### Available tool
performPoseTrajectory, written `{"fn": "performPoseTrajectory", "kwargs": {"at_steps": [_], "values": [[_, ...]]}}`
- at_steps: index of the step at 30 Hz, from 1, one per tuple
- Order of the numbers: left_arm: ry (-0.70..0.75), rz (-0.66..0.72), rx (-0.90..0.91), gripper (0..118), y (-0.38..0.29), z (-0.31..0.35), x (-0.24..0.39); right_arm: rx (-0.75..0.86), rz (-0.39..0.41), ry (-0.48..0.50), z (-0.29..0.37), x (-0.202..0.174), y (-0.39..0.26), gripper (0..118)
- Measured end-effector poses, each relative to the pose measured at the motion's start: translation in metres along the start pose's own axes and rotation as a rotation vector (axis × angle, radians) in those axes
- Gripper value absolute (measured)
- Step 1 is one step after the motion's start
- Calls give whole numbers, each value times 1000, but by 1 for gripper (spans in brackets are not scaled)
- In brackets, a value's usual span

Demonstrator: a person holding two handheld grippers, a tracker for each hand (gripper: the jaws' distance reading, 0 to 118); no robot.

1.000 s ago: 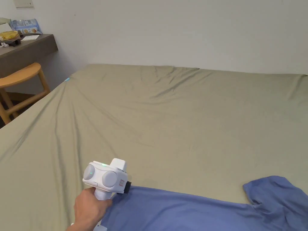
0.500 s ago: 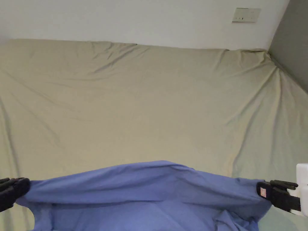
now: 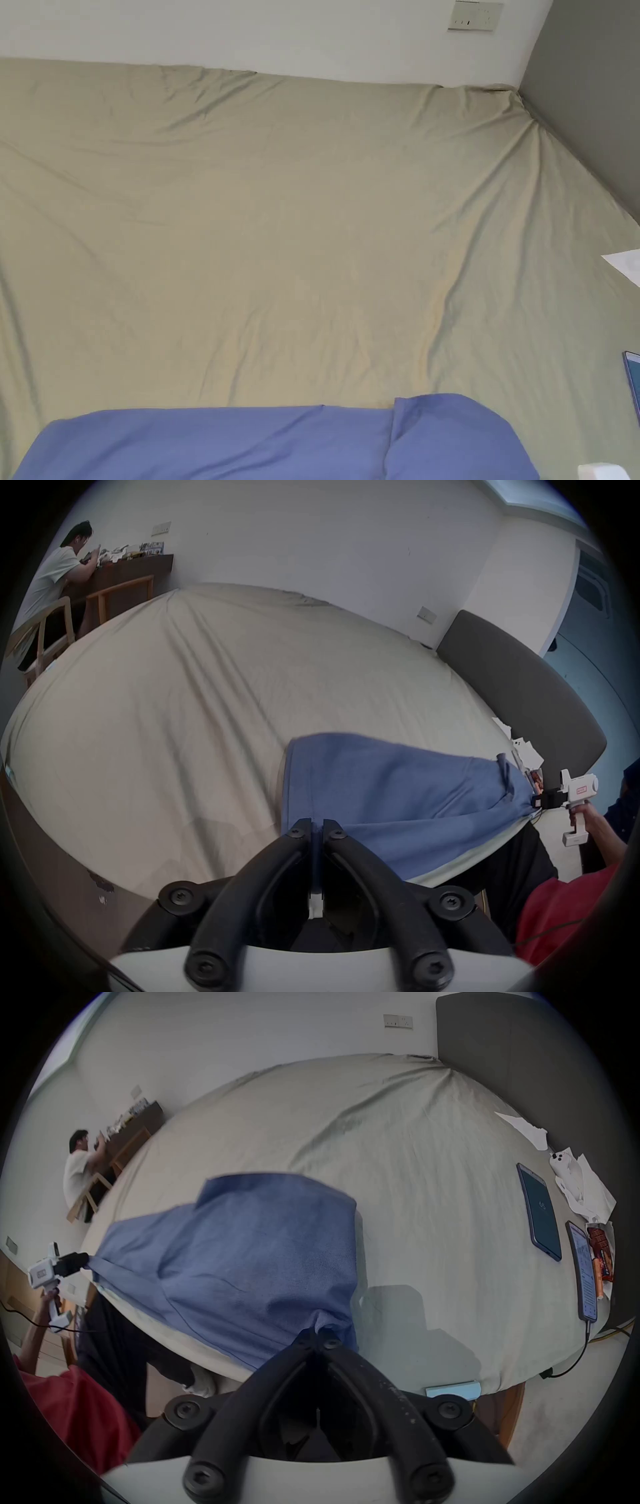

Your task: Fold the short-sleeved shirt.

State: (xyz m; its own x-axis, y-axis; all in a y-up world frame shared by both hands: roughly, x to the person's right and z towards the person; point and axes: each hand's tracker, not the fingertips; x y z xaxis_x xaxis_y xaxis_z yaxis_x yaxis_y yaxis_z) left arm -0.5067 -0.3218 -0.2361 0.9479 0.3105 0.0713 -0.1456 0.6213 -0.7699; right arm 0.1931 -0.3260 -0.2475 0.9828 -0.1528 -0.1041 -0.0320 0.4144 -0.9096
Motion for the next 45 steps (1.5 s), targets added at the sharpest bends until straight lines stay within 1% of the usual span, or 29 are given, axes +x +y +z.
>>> {"fn": "performPoseTrajectory", "kwargs": {"at_steps": [5, 7, 8, 9, 10, 11, 12, 13, 14, 15, 17, 19, 20, 21, 22, 23, 24, 25, 26, 27, 28, 29, 30, 31, 32, 34, 36, 40, 45], "values": [[8, 11, -8, 6, -4, -9, -5, -9, 17, -19, -8, -3, 1, 0], [20, -13, -4, 15, -5, -11, -4, -5, 30, -29, -6, -6, 2, 5], [43, -31, -14, 15, -1, -12, 0, -8, 36, -38, -5, -7, 3, 5], [92, -38, -25, 33, 3, -12, 3, 4, 36, -72, 1, -8, 6, 16], [110, -30, -15, 59, 5, -7, 3, 51, 27, -107, 11, -9, 11, 36], [73, 3, 17, 83, 14, 4, 4, 114, 11, -131, 25, -13, 18, 61], [-21, 59, 103, 102, 23, 15, 9, 197, 4, -147, 40, -17, 25, 93], [-57, 98, 194, 108, 34, 31, 17, 333, -9, -161, 63, -27, 32, 110], [-53, 115, 264, 111, 45, 44, 27, 446, -20, -154, 80, -36, 38, 116], [-66, 74, 352, 113, 56, 61, 46, 583, -16, -120, 105, -51, 45, 115], [-41, -32, 478, 116, 71, 83, 81, 752, -32, -90, 130, -77, 50, 116], [-46, -128, 594, 113, 75, 99, 112, 867, -3, -77, 146, -104, 54, 116], [-60, -143, 671, 105, 75, 106, 126, 917, -4, -91, 153, -117, 54, 116], [-86, -157, 713, 85, 76, 111, 138, 946, 4, -89, 157, -127, 53, 112], [-98, -175, 728, 66, 73, 111, 148, 977, 29, -92, 161, -137, 52, 104], [-81, -202, 754, 43, 70, 110, 162, 1003, 35, -116, 163, -148, 51, 87], [-26, -233, 757, 18, 67, 109, 171, 1029, 31, -148, 164, -157, 48, 59], [5, -251, 739, 4, 66, 108, 179, 1033, 43, -169, 163, -164, 46, 28], [-10, -228, 727, 1, 65, 103, 182, 1025, 63, -201, 162, -170, 44, 5], [-25, -233, 727, 0, 62, 101, 183, 1032, 59, -234, 161, -174, 42, 1], [-38, -250, 712, 0, 60, 99, 186, 1031, 72, -210, 160, -175, 39, 0], [-20, -261, 703, 0, 55, 93, 188, 1023, 100, -214, 160, -178, 39, 0], [7, -291, 697, 0, 50, 88, 188, 1037, 114, -287, 159, -183, 37, 0], [16, -308, 679, 0, 48, 85, 189, 1037, 117, -330, 158, -185, 38, 0], [37, -317, 680, 0, 45, 83, 190, 1031, 106, -298, 159, -184, 38, 0], [40, -326, 679, 0, 44, 83, 197, 1033, 87, -342, 158, -184, 38, 0], [58, -328, 685, 0, 43, 81, 195, 1022, 104, -340, 156, -182, 41, 0], [92, -365, 689, 0, 44, 81, 197, 1016, 108, -360, 153, -182, 42, 0], [117, -366, 692, 0, 44, 79, 195, 997, 114, -353, 150, -182, 42, 0]]}}
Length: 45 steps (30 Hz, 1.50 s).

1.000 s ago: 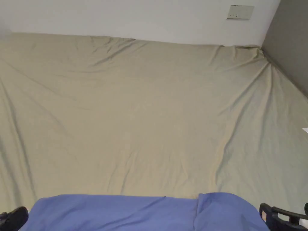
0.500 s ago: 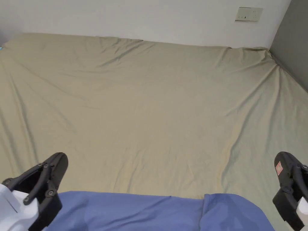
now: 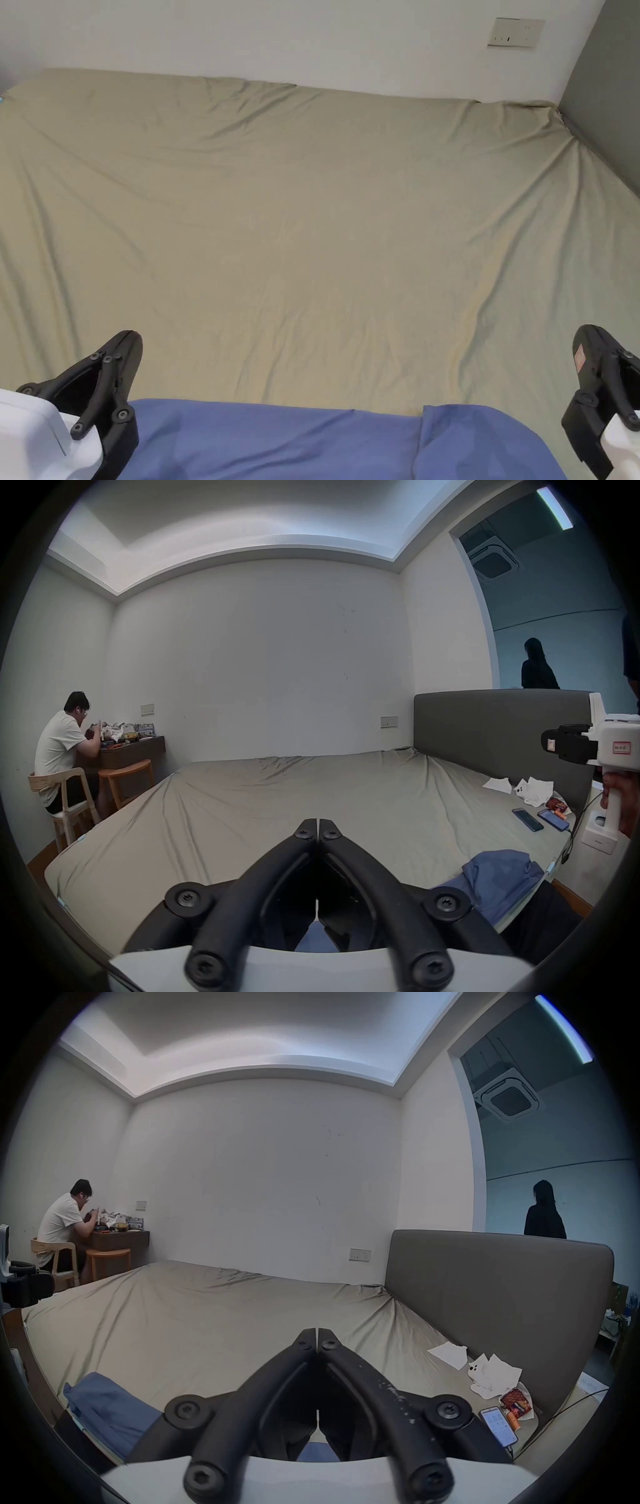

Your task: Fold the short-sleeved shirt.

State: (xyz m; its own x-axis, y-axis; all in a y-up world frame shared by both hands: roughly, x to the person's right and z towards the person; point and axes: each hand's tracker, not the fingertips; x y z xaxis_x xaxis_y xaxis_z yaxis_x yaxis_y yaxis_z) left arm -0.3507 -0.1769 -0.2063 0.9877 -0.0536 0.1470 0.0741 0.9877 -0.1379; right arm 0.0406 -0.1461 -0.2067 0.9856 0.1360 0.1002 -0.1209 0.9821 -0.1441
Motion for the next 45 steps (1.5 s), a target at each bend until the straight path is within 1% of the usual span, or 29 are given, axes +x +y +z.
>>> {"fn": "performPoseTrajectory", "kwargs": {"at_steps": [9, 10, 11, 12, 13, 14, 15, 16, 17, 18, 19, 20, 21, 22, 23, 26, 28, 30, 32, 34, 37, 39, 40, 41, 42, 43, 45], "values": [[33, 31, -22, 0, 3, 0, -8, -23, 2, 14, -3, -4, -3, 0], [21, 77, -36, 0, 5, -1, -14, -28, 2, 18, -3, -4, -3, 0], [-36, 156, -56, 0, 9, -2, -26, -32, 2, 19, -3, -5, -3, 0], [-61, 216, -75, 0, 11, -4, -38, -38, 0, 27, -3, -5, -3, 0], [-56, 261, -94, 0, 13, -8, -54, -43, -6, 42, -4, -5, -4, 0], [-68, 267, -161, 0, 13, -17, -71, -48, -6, 50, -3, -6, -4, 0], [-68, 283, -224, 5, 12, -25, -85, -55, -7, 58, -4, -7, -6, 0], [-48, 305, -268, 23, 6, -34, -102, -70, -10, 74, -5, -9, -7, 0], [-67, 353, -310, 58, 0, -43, -119, -78, -15, 87, -5, -11, -9, 0], [-73, 388, -388, 104, -8, -52, -132, -85, -19, 100, -5, -13, -10, 0], [-109, 424, -466, 118, -22, -64, -147, -95, -22, 117, -6, -15, -12, 0], [-187, 460, -513, 116, -38, -71, -163, -102, -27, 129, -6, -17, -13, 0], [-214, 529, -540, 112, -50, -75, -175, -106, -28, 135, -6, -19, -14, 0], [-206, 601, -645, 111, -66, -86, -184, -114, -29, 145, -6, -21, -16, 0], [-187, 621, -719, 111, -83, -93, -187, -121, -32, 155, -6, -23, -17, 0], [-197, 579, -848, 112, -124, -102, -188, -144, -43, 176, -6, -28, -19, 0], [-232, 613, -877, 111, -138, -107, -183, -152, -42, 185, -5, -29, -19, 0], [-212, 635, -907, 110, -153, -115, -185, -159, -38, 189, -4, -32, -19, 0], [-224, 644, -914, 109, -157, -120, -177, -165, -40, 197, -4, -32, -19, 0], [-230, 614, -945, 107, -159, -124, -168, -171, -38, 200, -3, -33, -19, 0], [-230, 502, -987, 108, -164, -129, -152, -179, -35, 204, -5, -34, -20, 0], [-221, 503, -991, 107, -158, -129, -151, -185, -37, 205, -5, -34, -21, 0], [-195, 490, -993, 101, -153, -128, -151, -189, -36, 206, -5, -34, -21, 0], [-171, 426, -990, 85, -149, -125, -147, -192, -34, 208, -5, -34, -21, 0], [-200, 390, -968, 49, -146, -122, -145, -193, -34, 208, -5, -34, -22, 0], [-163, 328, -979, 42, -145, -121, -138, -195, -34, 210, -5, -34, -22, 0], [-183, 325, -1007, 42, -146, -120, -129, -200, -33, 217, -6, -35, -22, 0]]}}
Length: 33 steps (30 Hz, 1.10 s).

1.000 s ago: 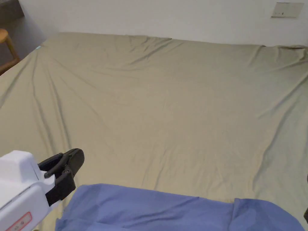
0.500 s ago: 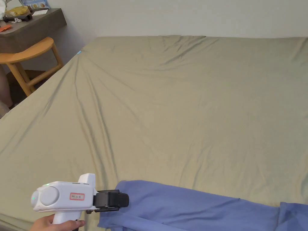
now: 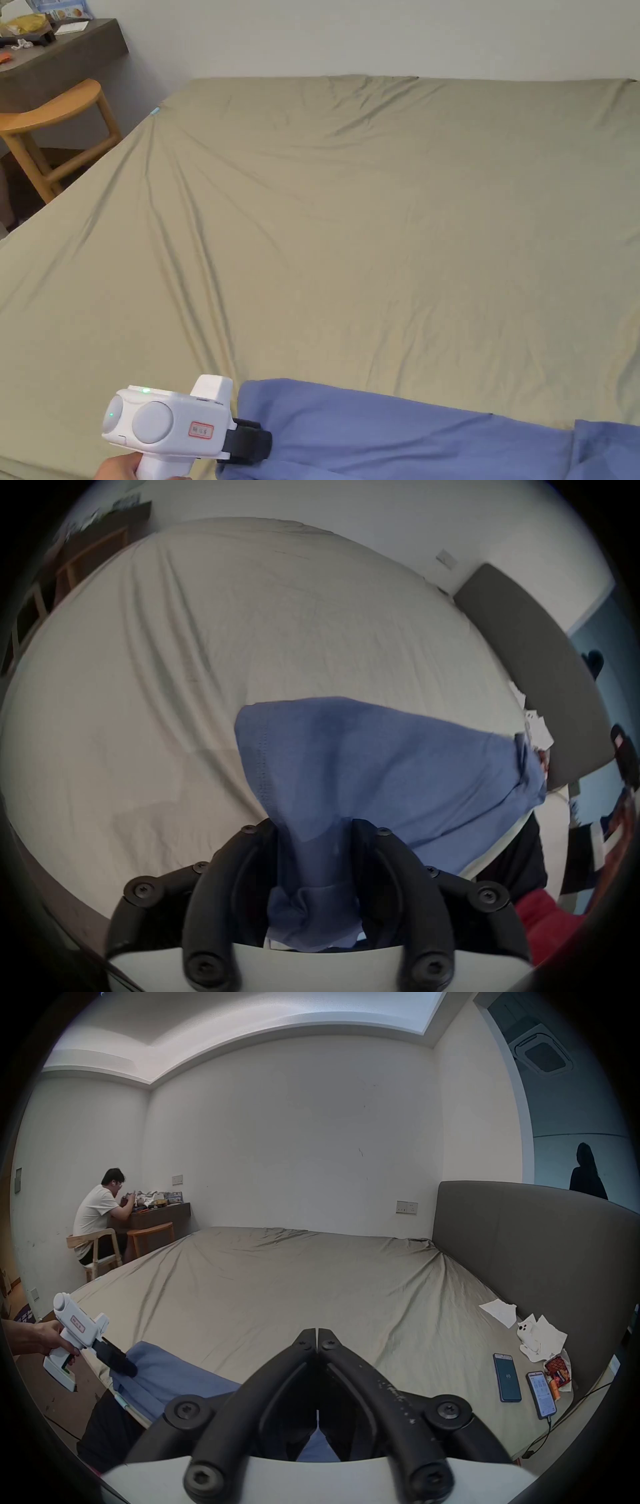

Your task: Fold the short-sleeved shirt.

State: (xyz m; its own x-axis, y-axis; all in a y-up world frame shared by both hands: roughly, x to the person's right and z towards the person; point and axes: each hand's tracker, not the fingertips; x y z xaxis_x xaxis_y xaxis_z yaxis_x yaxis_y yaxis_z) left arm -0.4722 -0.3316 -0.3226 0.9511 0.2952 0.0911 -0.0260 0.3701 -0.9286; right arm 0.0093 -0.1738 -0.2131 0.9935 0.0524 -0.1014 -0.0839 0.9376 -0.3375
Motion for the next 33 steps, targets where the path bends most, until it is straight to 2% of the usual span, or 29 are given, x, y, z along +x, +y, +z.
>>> {"fn": "performPoseTrajectory", "kwargs": {"at_steps": [7, 11, 13, 16, 20, 24, 28, 31, 33], "values": [[51, -83, -16, 44, -6, -20, 21, -7, 4, 9, 0, -1, 0, 0], [-46, 92, 4, 43, 2, -14, 4, -11, 4, 14, 1, 0, -1, 0], [-92, 149, 37, 10, 4, -8, -1, -11, 5, 12, 2, 0, -2, 0], [-74, 112, 40, 10, 8, 5, 15, -11, -5, 6, 4, 3, -2, 0], [-140, 74, 96, 10, 20, 29, 52, -8, -4, -5, 5, 8, -1, 0], [-205, -63, 94, 10, 25, 35, 117, -4, -7, -18, 6, 13, 0, 0], [-336, -82, 75, 10, 27, 2, 176, -7, -23, -28, 8, 19, -3, 0], [-316, -130, 44, 10, 23, -37, 211, -14, -33, -32, 12, 23, -5, 0], [-288, -111, 3, 10, 20, -61, 224, -18, -35, -38, 14, 27, -7, 0]]}}
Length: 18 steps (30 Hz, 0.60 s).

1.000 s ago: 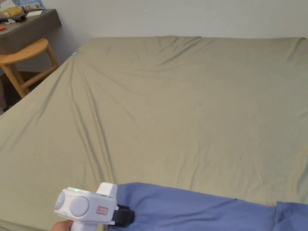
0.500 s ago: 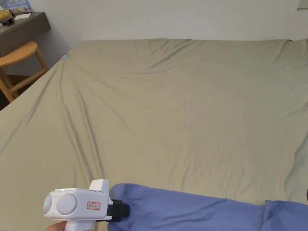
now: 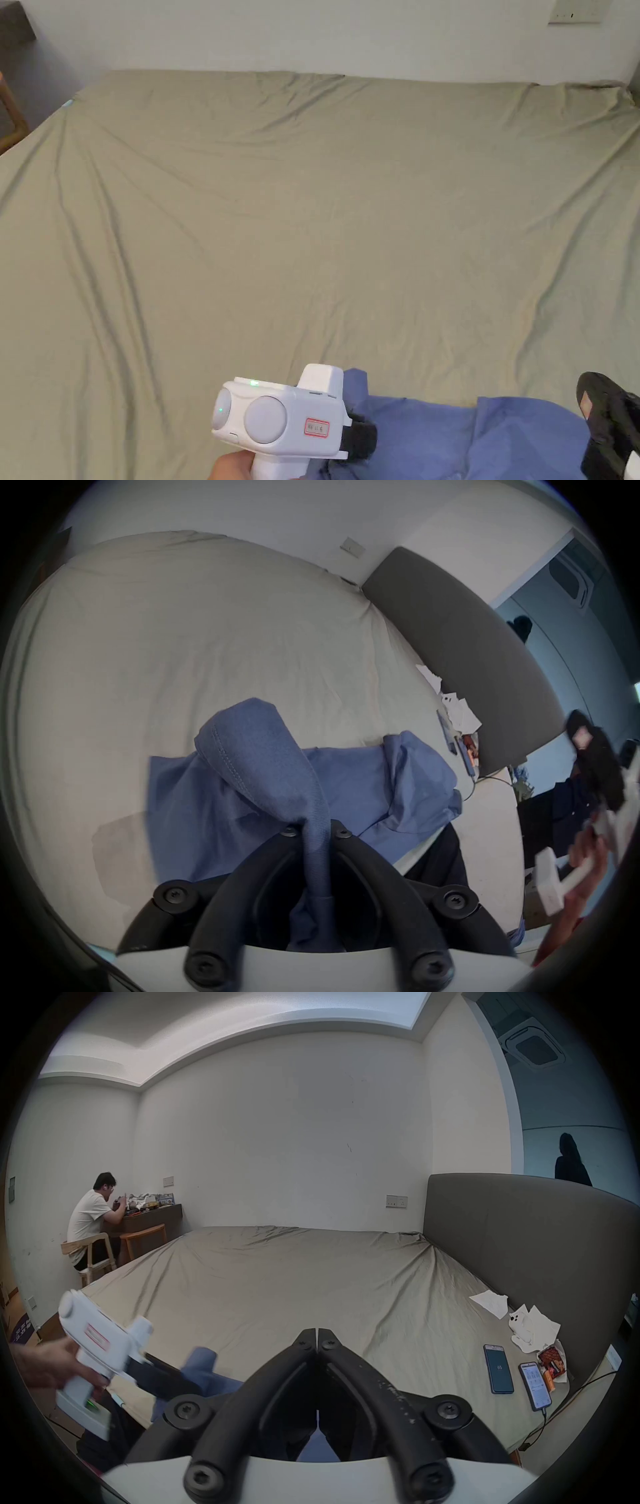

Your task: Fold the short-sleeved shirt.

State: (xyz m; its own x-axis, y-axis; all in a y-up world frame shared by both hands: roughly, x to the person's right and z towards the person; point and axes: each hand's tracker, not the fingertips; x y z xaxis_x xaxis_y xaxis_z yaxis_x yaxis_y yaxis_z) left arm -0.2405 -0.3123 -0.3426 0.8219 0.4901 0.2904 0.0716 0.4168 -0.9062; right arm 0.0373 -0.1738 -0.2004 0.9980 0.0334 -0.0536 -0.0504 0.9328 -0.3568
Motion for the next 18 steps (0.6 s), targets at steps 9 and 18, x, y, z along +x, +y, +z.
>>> {"fn": "performPoseTrajectory", "kwargs": {"at_steps": [9, 18], "values": [[-42, 44, 54, 85, -11, 1, 2, -16, -13, -17, 4, 14, -4, 0], [408, -87, 388, 1, -35, 30, -24, -25, -29, -3, 1, 15, -5, 0]]}}
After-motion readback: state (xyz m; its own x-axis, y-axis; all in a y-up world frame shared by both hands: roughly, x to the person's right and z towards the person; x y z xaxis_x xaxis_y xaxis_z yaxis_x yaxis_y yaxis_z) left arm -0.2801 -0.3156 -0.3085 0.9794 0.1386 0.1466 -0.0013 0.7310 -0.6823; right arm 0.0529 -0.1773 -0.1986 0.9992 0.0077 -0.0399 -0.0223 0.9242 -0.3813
